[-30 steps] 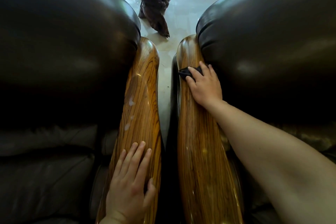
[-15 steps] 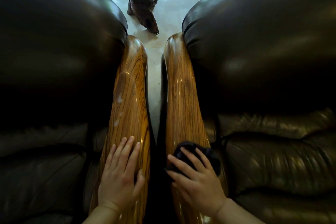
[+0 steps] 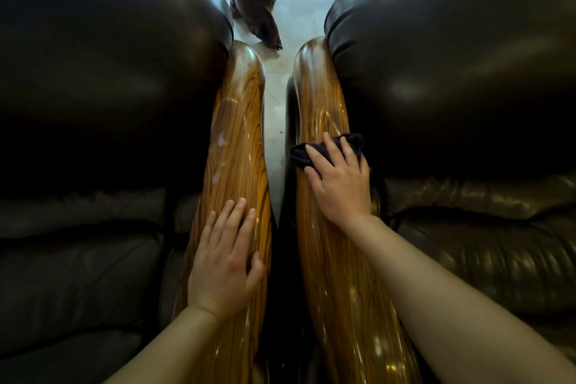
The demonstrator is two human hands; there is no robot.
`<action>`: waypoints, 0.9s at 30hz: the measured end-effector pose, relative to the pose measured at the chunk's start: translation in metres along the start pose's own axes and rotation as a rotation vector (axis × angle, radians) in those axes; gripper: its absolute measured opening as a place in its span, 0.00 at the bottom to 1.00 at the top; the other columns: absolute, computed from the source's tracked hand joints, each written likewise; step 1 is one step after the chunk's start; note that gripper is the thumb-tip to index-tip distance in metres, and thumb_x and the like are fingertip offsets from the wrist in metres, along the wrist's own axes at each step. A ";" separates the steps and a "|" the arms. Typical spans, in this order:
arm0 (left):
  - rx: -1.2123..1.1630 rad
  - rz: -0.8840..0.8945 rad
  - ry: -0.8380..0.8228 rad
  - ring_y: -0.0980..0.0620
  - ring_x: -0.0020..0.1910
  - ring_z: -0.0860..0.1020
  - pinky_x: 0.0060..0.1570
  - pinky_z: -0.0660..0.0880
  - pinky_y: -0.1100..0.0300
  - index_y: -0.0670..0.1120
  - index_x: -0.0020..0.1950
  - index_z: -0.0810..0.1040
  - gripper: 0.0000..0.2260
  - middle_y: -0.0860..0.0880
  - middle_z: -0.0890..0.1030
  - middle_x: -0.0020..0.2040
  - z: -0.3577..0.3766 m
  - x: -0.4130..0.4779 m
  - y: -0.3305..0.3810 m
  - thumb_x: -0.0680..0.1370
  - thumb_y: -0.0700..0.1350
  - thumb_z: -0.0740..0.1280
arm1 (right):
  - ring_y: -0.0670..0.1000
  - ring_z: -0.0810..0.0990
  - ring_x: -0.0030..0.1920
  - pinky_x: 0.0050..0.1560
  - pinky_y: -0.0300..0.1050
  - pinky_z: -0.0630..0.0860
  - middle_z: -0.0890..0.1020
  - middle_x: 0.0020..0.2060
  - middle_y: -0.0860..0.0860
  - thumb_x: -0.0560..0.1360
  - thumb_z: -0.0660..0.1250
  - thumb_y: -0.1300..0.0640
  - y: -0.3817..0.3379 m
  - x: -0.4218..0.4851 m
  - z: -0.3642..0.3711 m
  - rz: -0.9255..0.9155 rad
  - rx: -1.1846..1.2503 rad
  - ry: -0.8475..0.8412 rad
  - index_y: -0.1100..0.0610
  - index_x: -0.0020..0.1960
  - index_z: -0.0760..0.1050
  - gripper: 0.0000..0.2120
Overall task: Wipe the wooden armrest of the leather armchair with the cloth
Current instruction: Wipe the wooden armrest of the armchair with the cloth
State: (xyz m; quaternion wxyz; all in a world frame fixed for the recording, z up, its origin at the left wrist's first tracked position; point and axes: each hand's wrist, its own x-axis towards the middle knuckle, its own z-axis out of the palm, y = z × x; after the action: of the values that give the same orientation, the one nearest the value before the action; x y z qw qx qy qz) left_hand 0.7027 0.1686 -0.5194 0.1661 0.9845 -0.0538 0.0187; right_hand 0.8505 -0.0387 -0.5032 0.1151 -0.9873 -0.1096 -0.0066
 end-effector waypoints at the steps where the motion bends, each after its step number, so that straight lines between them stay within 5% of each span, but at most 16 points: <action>1: -0.007 0.004 0.001 0.49 0.80 0.51 0.78 0.50 0.45 0.45 0.78 0.60 0.30 0.45 0.58 0.80 0.000 0.000 0.000 0.77 0.52 0.58 | 0.55 0.52 0.80 0.76 0.65 0.51 0.61 0.79 0.48 0.83 0.48 0.40 0.002 -0.018 0.003 0.000 0.000 0.027 0.41 0.76 0.61 0.23; 9: -0.023 0.013 0.017 0.49 0.80 0.51 0.77 0.53 0.44 0.45 0.78 0.60 0.30 0.45 0.59 0.80 0.000 0.000 0.000 0.77 0.52 0.58 | 0.57 0.57 0.79 0.75 0.65 0.57 0.63 0.78 0.49 0.84 0.55 0.52 0.018 -0.164 0.032 -0.316 0.029 0.089 0.49 0.73 0.69 0.19; 13: -0.038 0.018 0.028 0.49 0.80 0.51 0.77 0.53 0.44 0.45 0.78 0.60 0.30 0.45 0.59 0.80 0.000 -0.002 -0.002 0.77 0.52 0.58 | 0.57 0.76 0.66 0.62 0.62 0.72 0.80 0.65 0.50 0.81 0.63 0.56 -0.005 -0.111 0.012 -0.489 0.039 0.200 0.51 0.61 0.81 0.12; 16: -0.057 0.011 0.036 0.50 0.80 0.52 0.77 0.54 0.44 0.47 0.77 0.62 0.28 0.45 0.60 0.79 -0.001 -0.003 -0.001 0.78 0.52 0.59 | 0.57 0.80 0.54 0.52 0.58 0.77 0.82 0.57 0.55 0.79 0.66 0.59 -0.036 -0.045 -0.014 -0.302 0.225 0.276 0.57 0.60 0.81 0.11; 23: 0.028 -0.065 0.065 0.48 0.80 0.52 0.78 0.51 0.48 0.49 0.76 0.63 0.28 0.45 0.60 0.78 -0.005 -0.030 -0.033 0.79 0.60 0.59 | 0.42 0.80 0.56 0.56 0.51 0.81 0.82 0.53 0.42 0.82 0.62 0.53 -0.084 -0.017 -0.036 0.069 1.050 0.066 0.48 0.63 0.78 0.12; 27: -0.022 -0.158 0.050 0.48 0.80 0.51 0.77 0.57 0.48 0.50 0.79 0.58 0.30 0.46 0.55 0.80 0.004 -0.043 -0.043 0.79 0.60 0.56 | 0.42 0.72 0.68 0.69 0.48 0.71 0.77 0.66 0.44 0.81 0.62 0.51 -0.119 -0.014 -0.018 -0.107 0.842 0.083 0.49 0.70 0.73 0.18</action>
State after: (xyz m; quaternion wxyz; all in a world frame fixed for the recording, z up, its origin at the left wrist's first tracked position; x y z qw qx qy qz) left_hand 0.6647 0.2123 -0.5397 0.1789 0.9830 0.0280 0.0297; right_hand 0.8111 0.0668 -0.4596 0.5121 -0.8459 -0.1489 -0.0071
